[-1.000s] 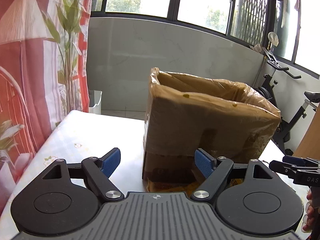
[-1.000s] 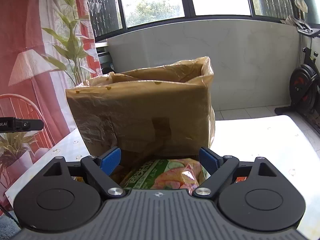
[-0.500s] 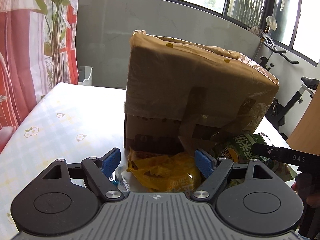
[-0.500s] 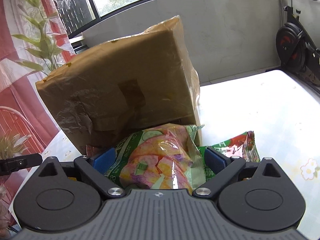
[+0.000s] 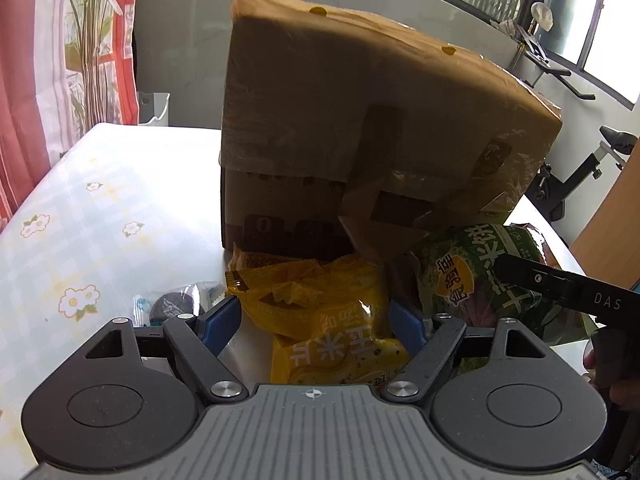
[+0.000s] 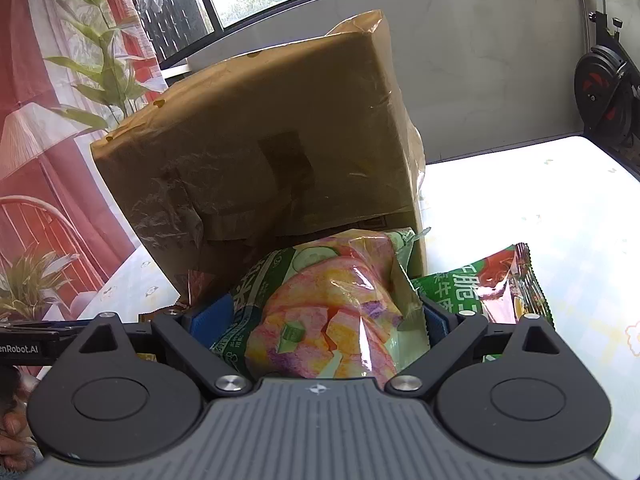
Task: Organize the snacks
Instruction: 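Grasp the yellow chip bag with the left tool while the right tool grasps the fruit snack bag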
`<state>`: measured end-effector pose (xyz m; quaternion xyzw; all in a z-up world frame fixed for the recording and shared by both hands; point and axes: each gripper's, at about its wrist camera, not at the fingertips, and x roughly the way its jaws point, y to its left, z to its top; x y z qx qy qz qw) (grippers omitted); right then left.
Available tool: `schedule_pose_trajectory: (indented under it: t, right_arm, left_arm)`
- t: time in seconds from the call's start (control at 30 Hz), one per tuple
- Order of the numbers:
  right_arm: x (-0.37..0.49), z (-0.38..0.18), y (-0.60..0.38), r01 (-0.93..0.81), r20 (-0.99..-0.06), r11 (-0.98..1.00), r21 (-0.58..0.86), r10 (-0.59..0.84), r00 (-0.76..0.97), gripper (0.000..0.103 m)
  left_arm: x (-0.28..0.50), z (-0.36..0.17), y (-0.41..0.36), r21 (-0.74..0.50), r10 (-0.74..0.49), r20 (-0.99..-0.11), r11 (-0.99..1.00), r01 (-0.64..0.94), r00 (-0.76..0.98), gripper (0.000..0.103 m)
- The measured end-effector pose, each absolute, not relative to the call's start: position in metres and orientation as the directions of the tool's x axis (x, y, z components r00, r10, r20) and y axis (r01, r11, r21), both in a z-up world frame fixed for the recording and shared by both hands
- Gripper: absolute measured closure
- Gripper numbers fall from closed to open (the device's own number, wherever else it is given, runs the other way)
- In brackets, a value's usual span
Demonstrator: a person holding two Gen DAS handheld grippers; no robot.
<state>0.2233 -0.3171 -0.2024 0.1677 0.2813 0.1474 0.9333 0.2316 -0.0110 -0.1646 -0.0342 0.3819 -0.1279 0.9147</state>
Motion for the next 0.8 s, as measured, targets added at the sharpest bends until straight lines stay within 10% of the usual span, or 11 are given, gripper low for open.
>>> schedule_pose_trajectory:
  t: [0.8]
  right_arm:
    - [0.202,-0.194,-0.318,-0.227,-0.448,0.885,0.406,0.41,0.795,0.025]
  left_arm:
    - [0.239,-0.183,-0.008,-0.246,-0.339,-0.713,0.941,0.234,0.614,0.04]
